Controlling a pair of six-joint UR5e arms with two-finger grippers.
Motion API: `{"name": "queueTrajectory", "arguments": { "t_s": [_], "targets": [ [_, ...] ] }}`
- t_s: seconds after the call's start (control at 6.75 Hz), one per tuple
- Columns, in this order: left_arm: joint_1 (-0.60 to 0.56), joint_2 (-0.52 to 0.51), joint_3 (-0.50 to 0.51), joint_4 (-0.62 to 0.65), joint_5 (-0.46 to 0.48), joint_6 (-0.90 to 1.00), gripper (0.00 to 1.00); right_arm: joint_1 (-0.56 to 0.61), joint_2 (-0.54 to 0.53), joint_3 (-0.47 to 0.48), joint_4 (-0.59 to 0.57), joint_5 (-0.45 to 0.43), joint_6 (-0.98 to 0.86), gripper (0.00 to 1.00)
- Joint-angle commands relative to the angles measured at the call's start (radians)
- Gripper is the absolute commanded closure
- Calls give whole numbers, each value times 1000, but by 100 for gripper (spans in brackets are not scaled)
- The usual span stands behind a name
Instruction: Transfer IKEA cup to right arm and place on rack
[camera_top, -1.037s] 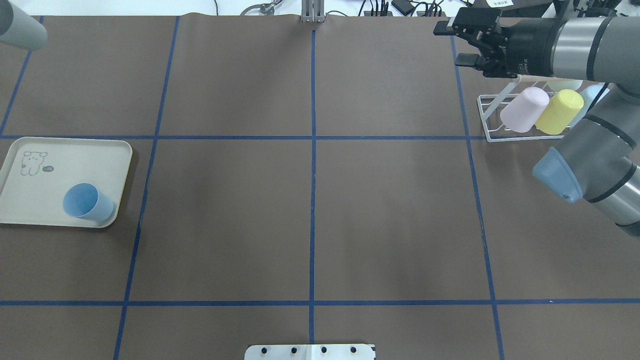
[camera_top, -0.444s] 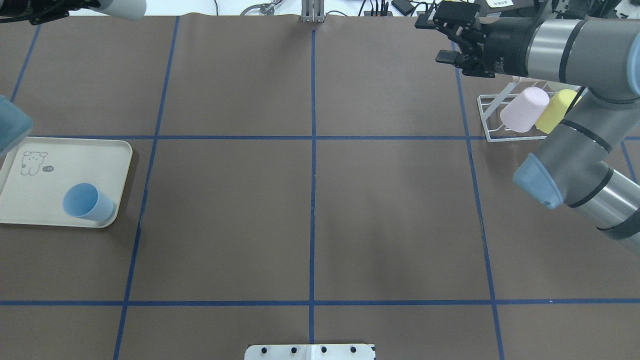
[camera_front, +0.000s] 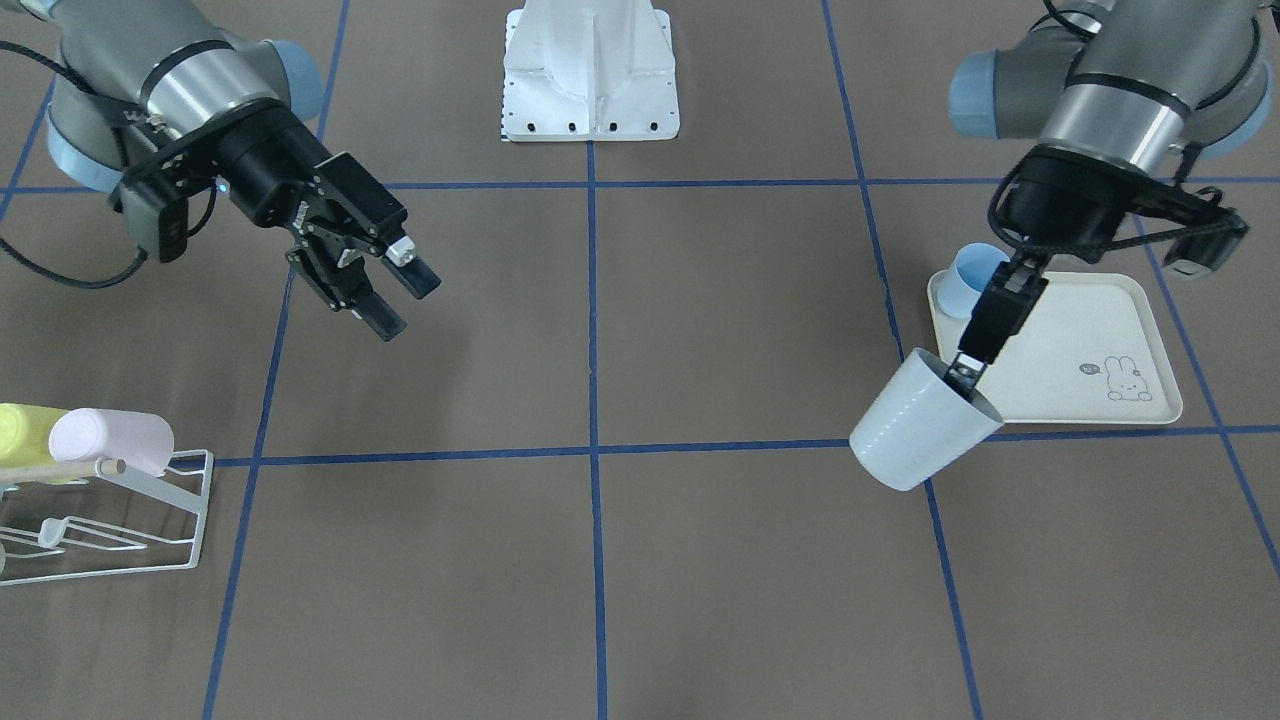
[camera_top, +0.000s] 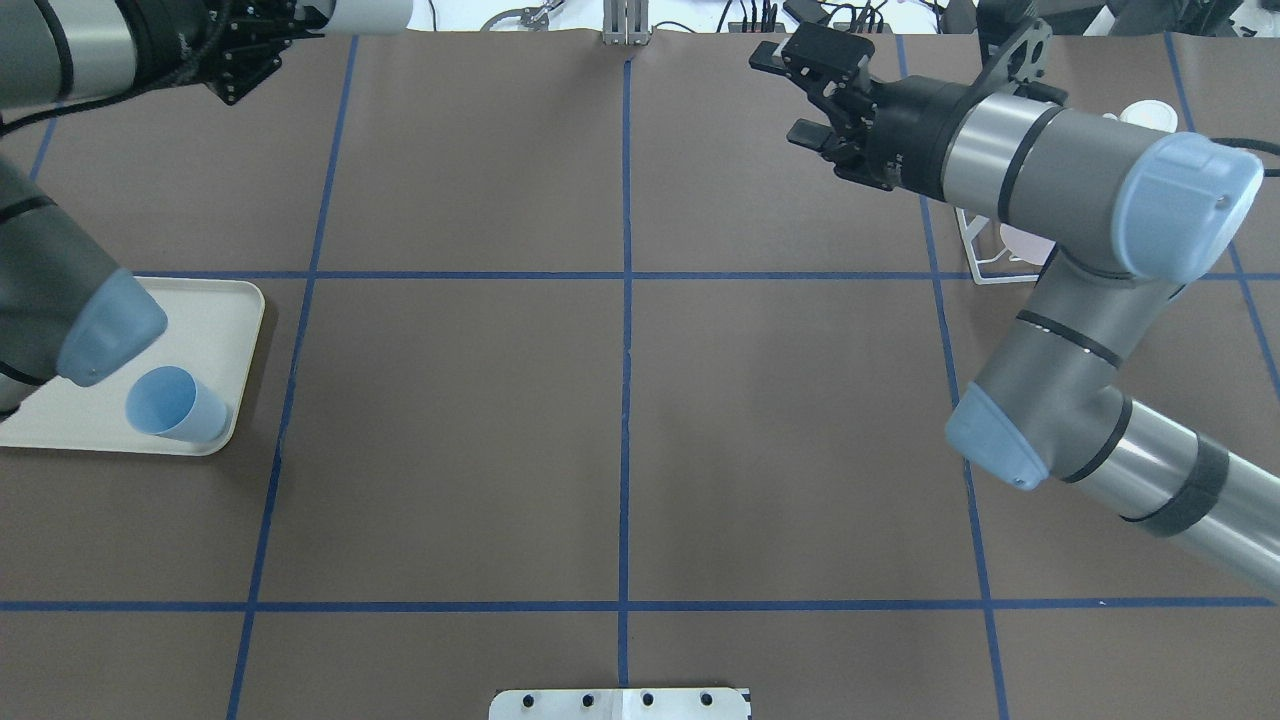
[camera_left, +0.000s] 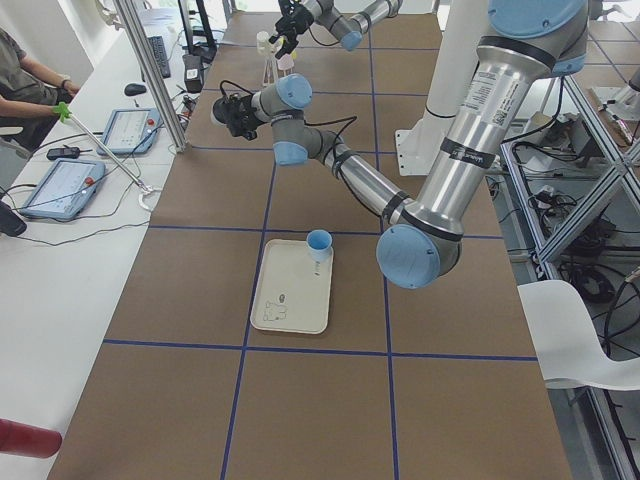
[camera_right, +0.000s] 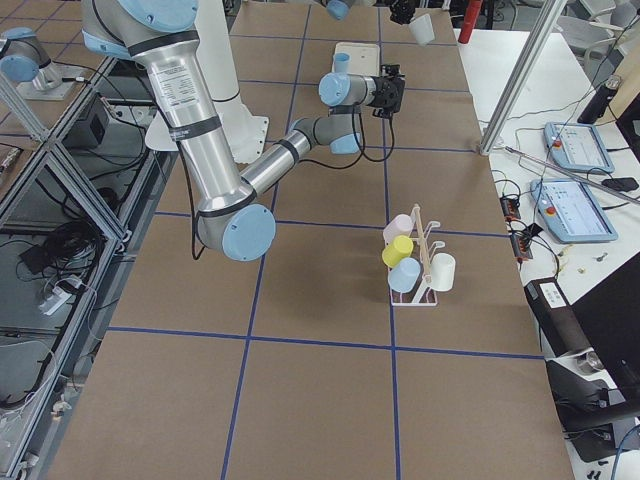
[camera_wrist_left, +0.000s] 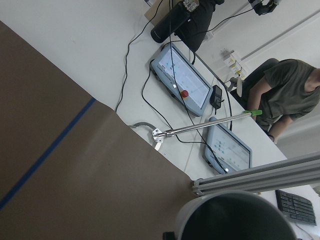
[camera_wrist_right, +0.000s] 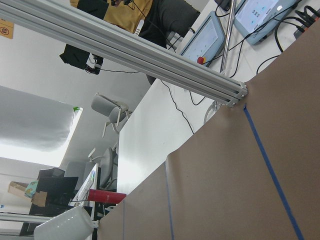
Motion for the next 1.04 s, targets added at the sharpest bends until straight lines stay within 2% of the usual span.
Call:
{"name": "queueTrajectory", "arguments": {
  "t_s": [0.0, 0.15, 0.3, 0.59, 0.89],
  "targets": [
    [86, -14, 40, -214, 97, -262, 100, -105, 74, -2, 1, -133, 75, 0],
    [92, -29, 86, -331, 108, -383, 100, -165, 111, -2, 1, -214, 80, 0],
    [113, -37, 125, -420, 171, -472, 100, -205, 151, -8, 21, -270, 84, 0],
    [199, -52, 140, -533, 283, -550, 100, -223, 157, -22, 98, -293, 84, 0],
    [276, -110, 140, -568, 327, -584, 100, -222, 157, -24, 98, -299, 84, 0]
  ]
}}
